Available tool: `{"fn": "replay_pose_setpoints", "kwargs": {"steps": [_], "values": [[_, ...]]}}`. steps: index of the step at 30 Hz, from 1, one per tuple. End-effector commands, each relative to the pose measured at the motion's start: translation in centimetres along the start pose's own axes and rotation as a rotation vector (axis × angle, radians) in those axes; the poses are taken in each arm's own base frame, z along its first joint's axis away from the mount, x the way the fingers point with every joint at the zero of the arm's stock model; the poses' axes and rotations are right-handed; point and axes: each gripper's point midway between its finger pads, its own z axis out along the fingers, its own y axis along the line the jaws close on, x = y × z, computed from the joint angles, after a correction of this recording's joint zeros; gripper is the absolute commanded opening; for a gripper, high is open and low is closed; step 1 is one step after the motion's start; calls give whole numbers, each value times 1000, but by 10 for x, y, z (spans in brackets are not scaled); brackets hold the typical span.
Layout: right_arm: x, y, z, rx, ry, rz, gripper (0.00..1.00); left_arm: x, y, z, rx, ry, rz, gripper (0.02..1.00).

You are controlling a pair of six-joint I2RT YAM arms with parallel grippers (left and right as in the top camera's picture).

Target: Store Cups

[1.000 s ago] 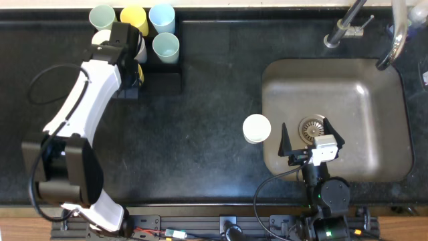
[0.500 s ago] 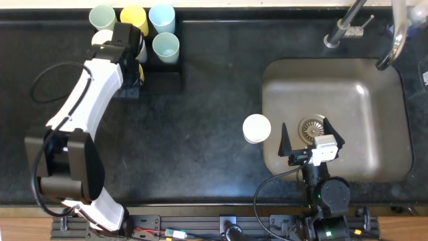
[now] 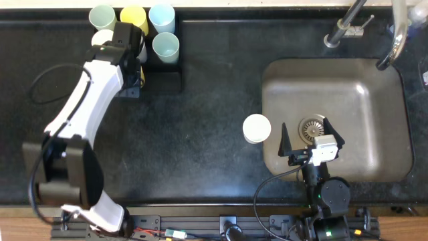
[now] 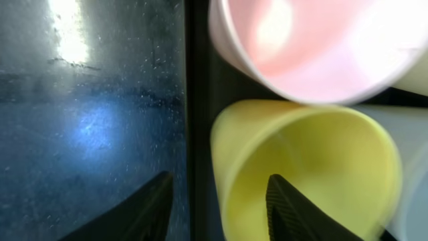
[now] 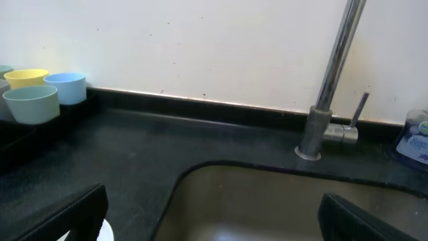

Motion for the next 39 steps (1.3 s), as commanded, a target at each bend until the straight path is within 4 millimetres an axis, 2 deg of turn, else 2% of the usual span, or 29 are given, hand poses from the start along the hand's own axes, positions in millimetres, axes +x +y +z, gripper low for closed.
{"fn": "replay_pose_setpoints", "kwargs": {"steps": [1,3,5,6,7,8,10,13,14,15,16,23,27,34,39], "values": [[3,0,0,-2,-3,1,998,-44,-30,-100,304,-134,69,586],[3,0,0,-2,-3,1,996,-61,-47,-137,442,-197,143,658],[3,0,0,-2,-3,1,993,-76,-69,-178,603,-273,263,680],[3,0,0,-2,-3,1,998,-81,-83,-204,707,-329,367,680],[3,0,0,-2,-3,1,998,-82,-107,-254,912,-456,589,691],[3,0,0,-2,-3,1,998,-80,-114,-276,1007,-518,683,713],[3,0,0,-2,-3,1,996,-77,-116,-310,1156,-627,813,759],[3,0,0,-2,-3,1,998,-77,-100,-332,1266,-734,910,860],[3,0,0,-2,-3,1,996,-75,-92,-333,1286,-767,948,890],[3,0,0,-2,-3,1,998,-72,-78,-332,1314,-815,1001,978],[3,0,0,-2,-3,1,996,-71,-69,-329,1326,-845,1031,1000],[3,0,0,-2,-3,1,998,-80,-7,-295,1337,-946,997,1000],[3,0,0,-2,-3,1,998,-81,35,-266,1319,-974,982,1000],[3,0,0,-2,-3,1,996,-72,79,-245,1372,-1010,957,1000],[3,0,0,-2,-3,1,996,-67,102,-227,1398,-1038,936,1000]]}}
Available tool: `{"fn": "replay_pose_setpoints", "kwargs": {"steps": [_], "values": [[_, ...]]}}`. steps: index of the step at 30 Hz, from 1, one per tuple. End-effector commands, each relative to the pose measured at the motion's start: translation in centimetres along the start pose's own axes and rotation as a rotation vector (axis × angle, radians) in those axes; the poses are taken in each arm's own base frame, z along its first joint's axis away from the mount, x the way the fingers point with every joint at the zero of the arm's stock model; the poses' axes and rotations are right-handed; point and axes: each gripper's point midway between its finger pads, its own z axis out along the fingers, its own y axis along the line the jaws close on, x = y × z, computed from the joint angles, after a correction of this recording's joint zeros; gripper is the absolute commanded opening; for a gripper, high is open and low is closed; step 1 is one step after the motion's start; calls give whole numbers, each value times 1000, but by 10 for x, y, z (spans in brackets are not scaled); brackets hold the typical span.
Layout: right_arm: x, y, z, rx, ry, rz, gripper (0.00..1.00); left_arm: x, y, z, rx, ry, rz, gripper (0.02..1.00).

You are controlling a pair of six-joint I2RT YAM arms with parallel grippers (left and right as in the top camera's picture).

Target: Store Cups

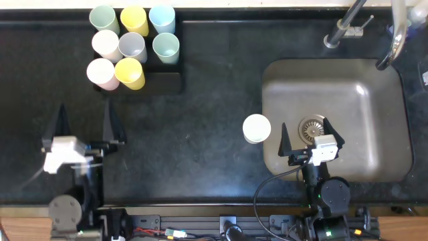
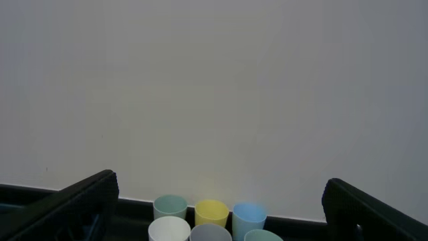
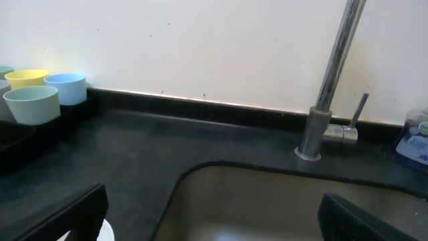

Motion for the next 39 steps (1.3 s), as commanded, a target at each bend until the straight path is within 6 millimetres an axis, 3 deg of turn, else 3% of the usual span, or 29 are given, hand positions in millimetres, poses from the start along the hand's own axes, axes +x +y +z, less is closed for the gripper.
{"fn": "replay_pose_setpoints", "kwargs": {"steps": [1,6,19,22,25,39], "values": [[2,0,0,-2,-5,1,998,20,-1,-18,21,-19,18,1000],[2,0,0,-2,-4,1,996,70,-3,-26,43,80,-5,1000],[2,0,0,-2,-4,1,998,99,1,-30,18,199,-2,1000],[2,0,0,-2,-4,1,998,119,3,-35,9,282,-2,1000],[2,0,0,-2,-4,1,998,153,7,-48,-7,430,0,1000],[2,0,0,-2,-4,1,998,154,8,-47,-11,432,1,1000]]}}
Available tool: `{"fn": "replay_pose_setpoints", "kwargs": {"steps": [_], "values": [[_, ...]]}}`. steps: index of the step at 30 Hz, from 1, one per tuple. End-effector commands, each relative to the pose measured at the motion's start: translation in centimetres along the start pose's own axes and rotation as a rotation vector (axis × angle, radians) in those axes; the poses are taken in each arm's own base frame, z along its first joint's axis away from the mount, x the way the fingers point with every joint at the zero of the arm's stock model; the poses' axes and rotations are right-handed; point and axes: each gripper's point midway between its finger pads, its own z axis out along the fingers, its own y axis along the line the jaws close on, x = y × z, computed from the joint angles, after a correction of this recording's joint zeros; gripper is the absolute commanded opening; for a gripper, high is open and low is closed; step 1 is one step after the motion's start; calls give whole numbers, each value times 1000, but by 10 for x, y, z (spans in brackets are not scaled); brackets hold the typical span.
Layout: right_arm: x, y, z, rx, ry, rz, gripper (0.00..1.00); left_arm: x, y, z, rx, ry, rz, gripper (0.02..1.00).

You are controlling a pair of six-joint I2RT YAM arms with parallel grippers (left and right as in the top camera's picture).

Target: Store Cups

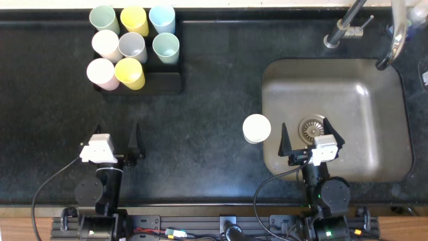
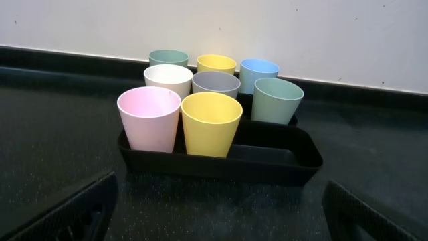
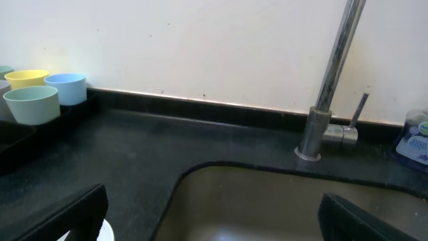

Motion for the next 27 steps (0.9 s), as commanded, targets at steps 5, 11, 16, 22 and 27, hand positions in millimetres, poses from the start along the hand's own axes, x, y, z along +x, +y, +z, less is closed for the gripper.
{"fn": "replay_pose_setpoints", "kwargs": {"steps": [5,11,16,22,27], "values": [[3,0,0,-2,-4,1,998,0,1,0,-5,0,11,1000],[2,0,0,-2,-4,1,998,0,1,0,-5,0,11,1000],[2,0,0,-2,-4,1,998,0,1,0,-5,0,11,998],[1,0,0,-4,-9,1,998,0,1,0,-5,0,11,1000],[2,10,0,-57,-5,30,998,0,1,0,-5,0,11,998]]}}
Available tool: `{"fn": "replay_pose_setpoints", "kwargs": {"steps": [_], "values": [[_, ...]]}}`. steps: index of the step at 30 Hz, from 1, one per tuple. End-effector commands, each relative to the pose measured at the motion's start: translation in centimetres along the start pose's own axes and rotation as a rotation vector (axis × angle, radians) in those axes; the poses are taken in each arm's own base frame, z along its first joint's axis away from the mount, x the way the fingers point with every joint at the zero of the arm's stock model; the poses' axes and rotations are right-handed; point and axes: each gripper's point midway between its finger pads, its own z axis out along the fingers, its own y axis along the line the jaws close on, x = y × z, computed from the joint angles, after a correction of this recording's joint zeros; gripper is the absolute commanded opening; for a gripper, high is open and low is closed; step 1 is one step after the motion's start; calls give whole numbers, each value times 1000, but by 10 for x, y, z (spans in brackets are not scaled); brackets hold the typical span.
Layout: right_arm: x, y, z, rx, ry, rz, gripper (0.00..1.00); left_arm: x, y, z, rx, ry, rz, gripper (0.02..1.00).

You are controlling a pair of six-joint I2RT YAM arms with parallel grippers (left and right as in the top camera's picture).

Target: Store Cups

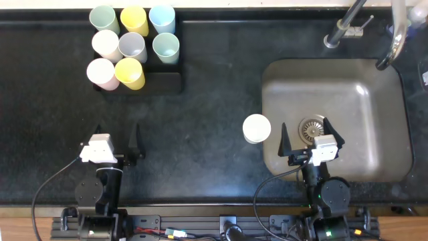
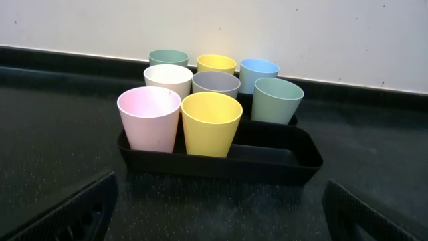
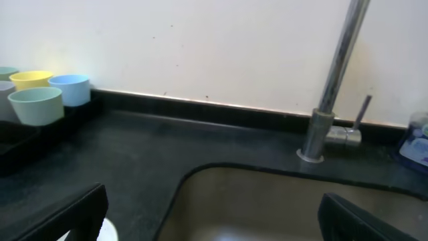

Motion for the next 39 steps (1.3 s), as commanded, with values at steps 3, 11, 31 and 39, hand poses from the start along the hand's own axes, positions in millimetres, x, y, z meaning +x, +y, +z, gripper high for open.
{"fn": "replay_pose_setpoints", "kwargs": {"steps": [3,11,31,39], "values": [[2,6,0,-36,-4,50,998,0,1,0,-5,1,11,1000],[1,46,-5,-195,-9,-1,996,0,1,0,-5,1,11,1000],[-162,36,6,-127,168,-7,996,0,1,0,-5,1,11,1000],[-172,48,18,-161,512,6,998,0,1,0,-5,1,12,1000]]}}
